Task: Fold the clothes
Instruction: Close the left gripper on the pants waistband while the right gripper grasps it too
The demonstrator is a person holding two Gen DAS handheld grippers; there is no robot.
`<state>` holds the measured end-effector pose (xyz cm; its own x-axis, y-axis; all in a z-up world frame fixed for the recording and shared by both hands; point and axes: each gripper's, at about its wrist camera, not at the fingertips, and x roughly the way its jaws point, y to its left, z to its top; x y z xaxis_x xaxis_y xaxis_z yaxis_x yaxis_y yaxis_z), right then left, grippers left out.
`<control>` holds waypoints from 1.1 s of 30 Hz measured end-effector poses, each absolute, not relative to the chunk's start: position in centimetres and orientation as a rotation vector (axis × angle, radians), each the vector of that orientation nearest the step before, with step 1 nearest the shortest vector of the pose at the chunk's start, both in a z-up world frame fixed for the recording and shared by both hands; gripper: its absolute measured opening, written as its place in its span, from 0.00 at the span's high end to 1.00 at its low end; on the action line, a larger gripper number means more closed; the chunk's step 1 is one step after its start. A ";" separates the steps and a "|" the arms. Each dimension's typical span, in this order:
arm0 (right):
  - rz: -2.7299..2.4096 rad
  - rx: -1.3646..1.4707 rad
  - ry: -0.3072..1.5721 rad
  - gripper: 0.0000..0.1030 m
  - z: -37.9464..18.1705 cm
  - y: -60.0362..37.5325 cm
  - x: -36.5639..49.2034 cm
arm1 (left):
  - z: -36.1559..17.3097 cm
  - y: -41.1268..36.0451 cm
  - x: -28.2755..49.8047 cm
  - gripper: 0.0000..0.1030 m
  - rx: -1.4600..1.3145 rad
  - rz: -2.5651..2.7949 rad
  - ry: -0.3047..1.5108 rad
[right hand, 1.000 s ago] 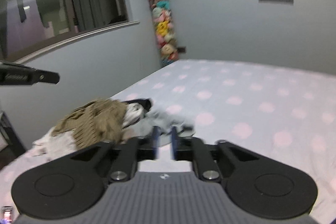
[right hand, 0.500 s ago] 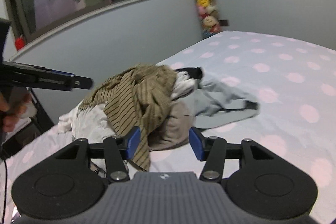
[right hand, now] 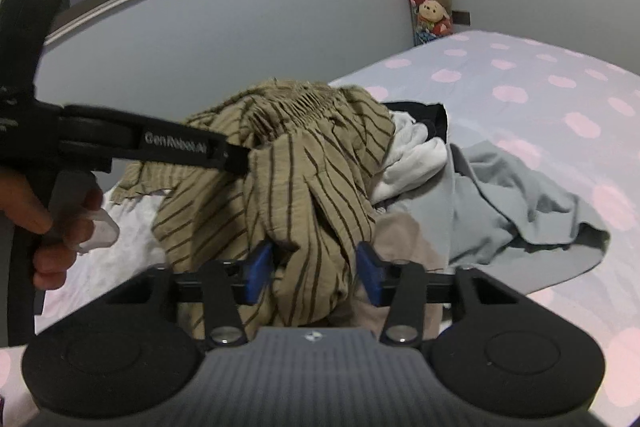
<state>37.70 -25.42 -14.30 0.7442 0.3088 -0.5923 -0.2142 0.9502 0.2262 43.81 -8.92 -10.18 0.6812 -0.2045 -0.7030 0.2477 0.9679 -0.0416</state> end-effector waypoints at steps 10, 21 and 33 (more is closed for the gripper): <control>0.107 0.082 0.546 0.99 -9.5 -28.1 33.9 | -5.8 -11.5 39.5 0.99 0.145 -0.361 0.756; -0.075 0.060 0.380 0.99 0.0 -36.5 20.6 | 3.0 -19.9 26.1 0.99 0.148 -0.602 0.641; -0.323 0.071 0.370 0.98 2.6 -48.1 2.4 | 3.0 -34.0 9.4 0.99 0.225 -1.050 0.643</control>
